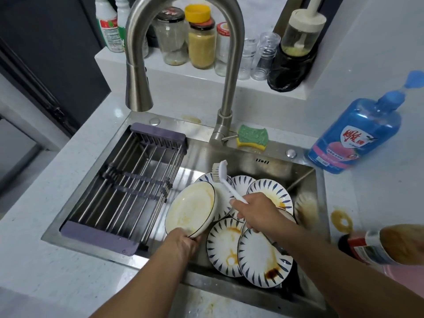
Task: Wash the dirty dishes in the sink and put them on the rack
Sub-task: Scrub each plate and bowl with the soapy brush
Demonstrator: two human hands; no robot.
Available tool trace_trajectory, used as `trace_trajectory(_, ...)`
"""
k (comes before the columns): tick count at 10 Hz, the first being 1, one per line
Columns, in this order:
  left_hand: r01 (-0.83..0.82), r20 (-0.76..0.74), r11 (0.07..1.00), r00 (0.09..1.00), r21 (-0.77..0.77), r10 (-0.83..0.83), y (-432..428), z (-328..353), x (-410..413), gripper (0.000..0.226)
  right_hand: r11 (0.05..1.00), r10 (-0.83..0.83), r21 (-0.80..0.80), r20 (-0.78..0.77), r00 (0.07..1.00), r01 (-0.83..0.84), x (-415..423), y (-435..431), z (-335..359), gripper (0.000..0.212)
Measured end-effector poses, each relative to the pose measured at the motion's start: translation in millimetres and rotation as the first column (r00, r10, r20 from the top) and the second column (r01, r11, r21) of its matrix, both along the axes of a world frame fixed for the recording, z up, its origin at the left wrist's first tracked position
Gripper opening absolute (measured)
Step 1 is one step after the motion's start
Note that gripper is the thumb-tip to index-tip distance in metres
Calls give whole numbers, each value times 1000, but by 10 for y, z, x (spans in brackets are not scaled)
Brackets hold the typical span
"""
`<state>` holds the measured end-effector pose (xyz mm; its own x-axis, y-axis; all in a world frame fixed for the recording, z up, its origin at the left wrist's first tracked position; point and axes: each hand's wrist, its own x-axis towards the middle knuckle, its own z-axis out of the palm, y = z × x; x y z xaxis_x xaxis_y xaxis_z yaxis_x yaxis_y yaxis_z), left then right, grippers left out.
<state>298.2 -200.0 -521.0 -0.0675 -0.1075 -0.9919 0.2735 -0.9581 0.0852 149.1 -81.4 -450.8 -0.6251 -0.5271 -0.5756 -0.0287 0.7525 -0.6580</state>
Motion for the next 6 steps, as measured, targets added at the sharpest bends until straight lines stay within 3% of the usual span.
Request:
trace_trajectory(1, -139, -53, 990, 989, -36, 137, -38, -100, -68, 27, 974, 213, 112, -170, 962, -195, -10, -54, 9, 42)
trace_trajectory(2, -168, -91, 985, 982, -35, 165, -81, -116, -108, 22, 887, 448, 259, -290, 845, -382, 5, -112, 62, 44)
trace_trajectory(3, -206, -73, 978, 976, -15, 204, -78, -267, -78, 30, 807, 581, 363, -352, 734, -465, 53, -182, 79, 40)
trace_trajectory(4, 68, 1, 983, 998, -169, -69, -44, -466, -40, 82, 787, 611, 382, -378, 696, -484, 108, -242, 34, 38)
trace_trajectory(5, 215, 90, 920, 976, -327, -197, -66, -670, 51, 149, 785, 615, 384, -392, 684, -486, 128, -244, -28, 37)
trace_trajectory(6, 614, 272, 707, 789, -351, -551, -78, -691, -87, 122, 768, 637, 413, -422, 645, -489, 94, -242, -106, 35)
